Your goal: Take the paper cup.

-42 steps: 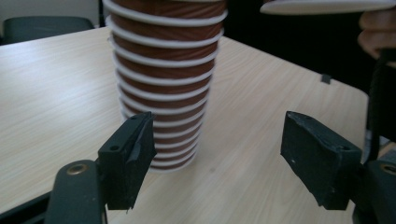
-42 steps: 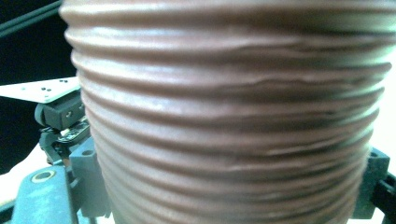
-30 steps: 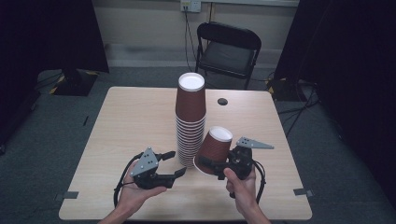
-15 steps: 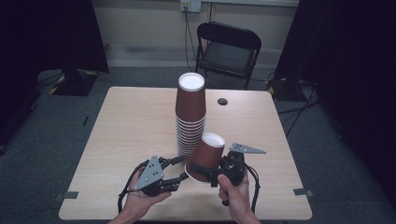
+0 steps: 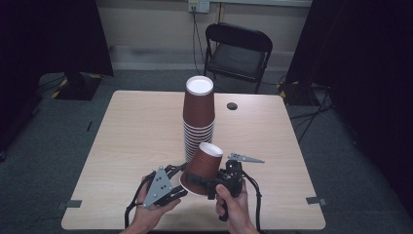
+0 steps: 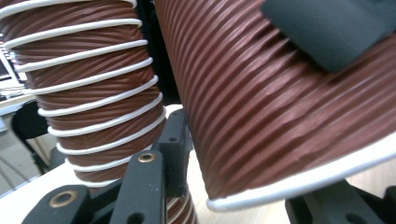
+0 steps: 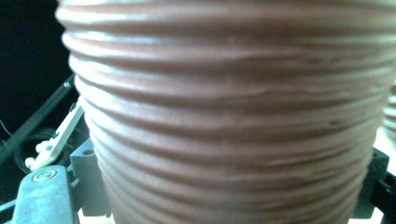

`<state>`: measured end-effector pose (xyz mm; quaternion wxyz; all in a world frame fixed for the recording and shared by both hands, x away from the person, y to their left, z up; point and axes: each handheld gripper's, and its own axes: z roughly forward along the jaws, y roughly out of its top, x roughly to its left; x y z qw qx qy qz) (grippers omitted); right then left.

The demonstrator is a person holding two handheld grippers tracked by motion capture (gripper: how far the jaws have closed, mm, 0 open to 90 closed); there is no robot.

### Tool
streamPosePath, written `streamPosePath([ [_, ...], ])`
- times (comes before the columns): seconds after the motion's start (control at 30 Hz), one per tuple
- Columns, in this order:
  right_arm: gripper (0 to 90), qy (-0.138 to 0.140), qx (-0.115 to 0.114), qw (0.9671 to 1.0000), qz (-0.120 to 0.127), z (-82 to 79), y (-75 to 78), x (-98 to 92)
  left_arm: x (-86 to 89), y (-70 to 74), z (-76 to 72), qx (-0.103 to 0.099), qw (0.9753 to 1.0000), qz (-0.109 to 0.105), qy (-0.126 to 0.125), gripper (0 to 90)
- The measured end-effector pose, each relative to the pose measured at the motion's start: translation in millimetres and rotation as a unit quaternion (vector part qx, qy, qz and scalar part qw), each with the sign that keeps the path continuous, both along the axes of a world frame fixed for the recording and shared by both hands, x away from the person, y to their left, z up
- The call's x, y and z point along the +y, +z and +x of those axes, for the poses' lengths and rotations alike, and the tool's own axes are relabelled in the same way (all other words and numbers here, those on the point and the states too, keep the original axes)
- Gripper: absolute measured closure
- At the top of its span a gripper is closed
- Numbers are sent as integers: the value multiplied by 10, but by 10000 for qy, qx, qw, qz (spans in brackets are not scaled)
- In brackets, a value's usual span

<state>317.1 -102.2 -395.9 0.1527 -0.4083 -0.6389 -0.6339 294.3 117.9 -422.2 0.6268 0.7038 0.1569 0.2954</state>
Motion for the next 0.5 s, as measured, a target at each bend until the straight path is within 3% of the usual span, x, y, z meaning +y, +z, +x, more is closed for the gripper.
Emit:
streamPosePath([
  [0.07,141,-11,123,9999,120,3,-15,11,16,9,0,-62,9999,-69,63,652],
  [0.23,141,-61,228,9997,93,-12,-43,45,22,3,-6,-155,9997,-111,171,696],
  [0.5,110,-34,239,9997,77,-15,-73,65,32,-31,19,-95,9996,-265,30,763],
])
